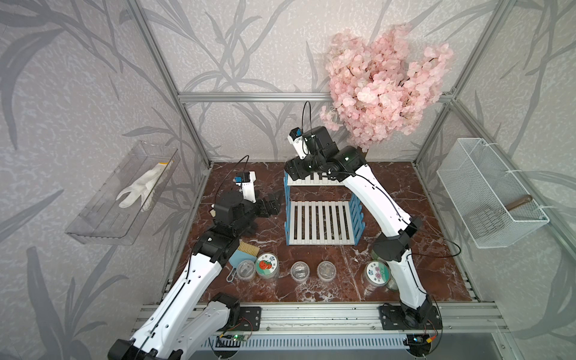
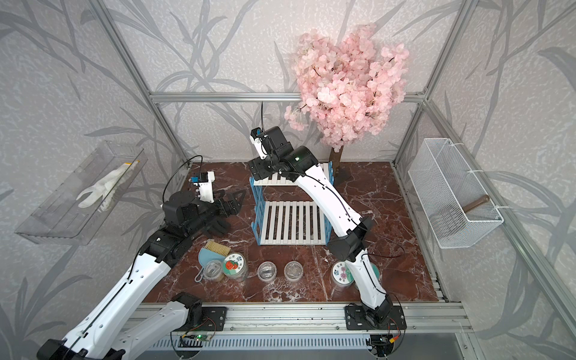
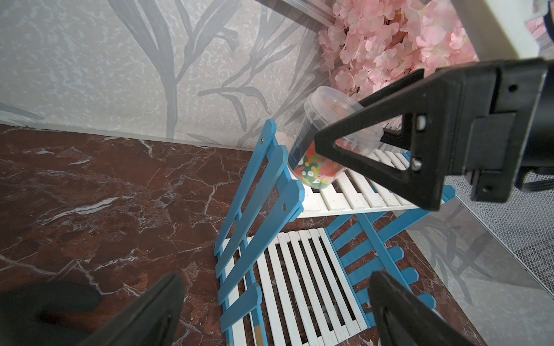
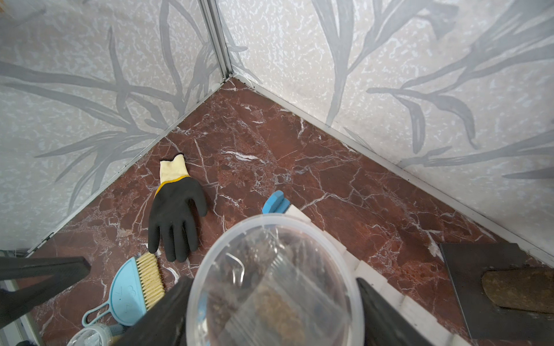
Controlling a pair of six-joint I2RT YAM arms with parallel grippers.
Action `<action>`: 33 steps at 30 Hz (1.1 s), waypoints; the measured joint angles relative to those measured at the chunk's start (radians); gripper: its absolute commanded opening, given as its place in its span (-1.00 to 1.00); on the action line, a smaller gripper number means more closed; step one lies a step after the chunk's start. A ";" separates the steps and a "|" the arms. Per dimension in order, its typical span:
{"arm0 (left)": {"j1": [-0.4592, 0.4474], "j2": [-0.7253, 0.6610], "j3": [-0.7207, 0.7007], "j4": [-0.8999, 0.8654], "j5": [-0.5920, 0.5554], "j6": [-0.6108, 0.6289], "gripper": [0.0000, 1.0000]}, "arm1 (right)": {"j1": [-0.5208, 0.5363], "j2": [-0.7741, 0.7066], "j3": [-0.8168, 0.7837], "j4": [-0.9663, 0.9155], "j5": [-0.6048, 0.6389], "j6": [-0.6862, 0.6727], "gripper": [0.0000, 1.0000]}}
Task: Place the seed container on the shelf
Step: Place the seed jar on the shelf.
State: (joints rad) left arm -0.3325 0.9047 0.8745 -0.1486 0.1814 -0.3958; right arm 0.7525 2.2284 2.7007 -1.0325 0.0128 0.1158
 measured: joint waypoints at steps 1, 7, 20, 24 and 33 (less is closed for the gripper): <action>0.000 0.000 0.000 0.000 0.001 0.000 1.00 | 0.000 0.000 0.000 -0.002 0.000 0.000 0.80; 0.000 0.000 0.000 -0.001 0.014 0.002 1.00 | 0.000 -0.006 -0.009 -0.009 0.001 -0.001 0.88; 0.000 -0.011 -0.008 0.001 0.071 0.021 1.00 | 0.000 -0.104 -0.151 0.007 0.001 -0.001 0.99; 0.000 -0.039 -0.029 -0.002 0.072 0.021 1.00 | 0.000 -0.149 -0.203 0.024 -0.010 -0.002 0.98; 0.000 -0.093 -0.070 0.006 0.058 0.009 1.00 | -0.001 -0.356 -0.553 0.179 -0.004 0.048 0.98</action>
State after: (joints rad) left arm -0.3325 0.8116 0.8043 -0.1429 0.2390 -0.3866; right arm 0.7517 1.8721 2.1479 -0.8532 0.0090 0.1635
